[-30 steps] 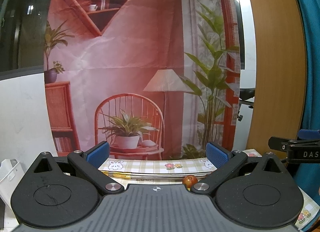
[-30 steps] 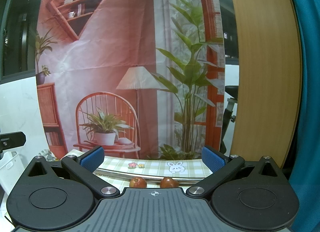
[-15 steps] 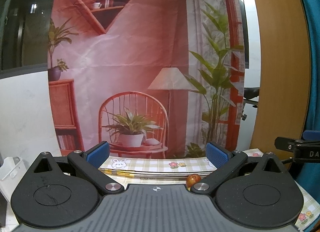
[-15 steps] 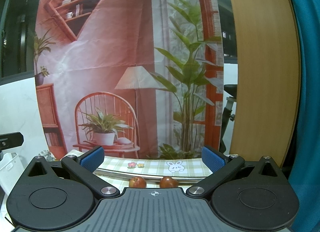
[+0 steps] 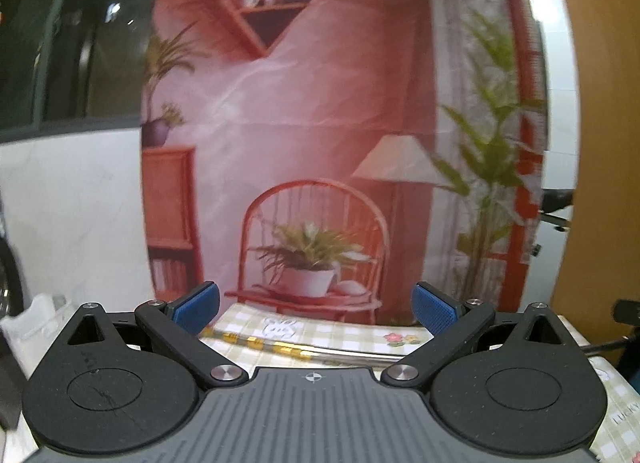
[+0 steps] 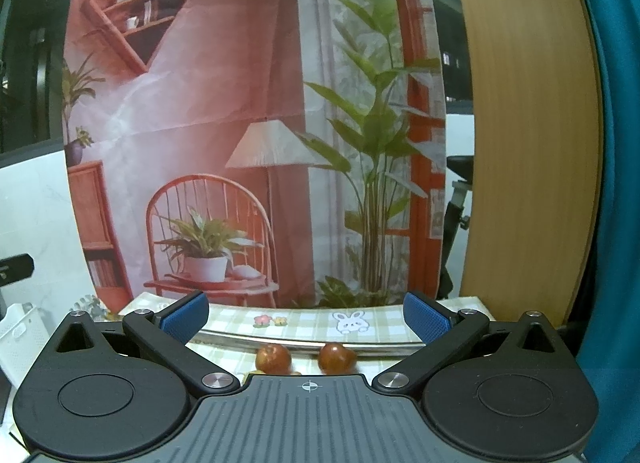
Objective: Organize fruits
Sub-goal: 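Lower the left gripper onto a small brown fruit and close it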
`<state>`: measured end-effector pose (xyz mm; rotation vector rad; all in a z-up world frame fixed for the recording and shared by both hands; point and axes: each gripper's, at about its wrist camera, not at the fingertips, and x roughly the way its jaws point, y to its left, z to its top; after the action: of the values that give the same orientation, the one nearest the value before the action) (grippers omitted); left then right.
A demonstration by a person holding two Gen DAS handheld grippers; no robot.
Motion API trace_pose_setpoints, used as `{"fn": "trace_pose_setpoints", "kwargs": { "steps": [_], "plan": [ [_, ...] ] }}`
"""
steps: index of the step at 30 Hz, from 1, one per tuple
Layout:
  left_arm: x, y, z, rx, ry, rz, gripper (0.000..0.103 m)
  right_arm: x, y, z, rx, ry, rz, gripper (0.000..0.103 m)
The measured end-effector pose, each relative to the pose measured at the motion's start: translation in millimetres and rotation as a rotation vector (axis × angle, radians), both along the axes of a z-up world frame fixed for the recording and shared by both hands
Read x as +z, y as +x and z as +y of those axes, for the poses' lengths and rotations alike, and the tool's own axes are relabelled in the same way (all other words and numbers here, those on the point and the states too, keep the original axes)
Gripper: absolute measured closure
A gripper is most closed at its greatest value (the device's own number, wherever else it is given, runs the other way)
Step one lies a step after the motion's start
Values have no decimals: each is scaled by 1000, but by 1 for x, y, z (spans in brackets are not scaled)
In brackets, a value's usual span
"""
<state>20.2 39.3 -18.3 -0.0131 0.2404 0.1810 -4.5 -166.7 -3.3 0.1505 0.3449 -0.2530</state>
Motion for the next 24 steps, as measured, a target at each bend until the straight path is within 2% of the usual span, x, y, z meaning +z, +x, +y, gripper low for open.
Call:
{"fn": "trace_pose_setpoints", "kwargs": {
  "steps": [4, 11, 16, 18, 24],
  "plan": [
    [-19, 22, 27, 52, -36, 61, 0, -14, 18, -12, -3, 37, 28, 0],
    [-53, 52, 69, 23, -137, 191, 0, -60, 57, -41, 5, 111, 80, 0],
    [-82, 73, 76, 0, -194, 280, 0, -91, 81, -45, 1, 105, 126, 0],
    [-97, 81, 78, 8, -182, 310, 0, -105, 88, -47, 29, 119, 130, 0],
    [-133, 104, 79, 49, -83, 389, 2, -128, 98, -43, 49, 120, 157, 0]
  ]
}}
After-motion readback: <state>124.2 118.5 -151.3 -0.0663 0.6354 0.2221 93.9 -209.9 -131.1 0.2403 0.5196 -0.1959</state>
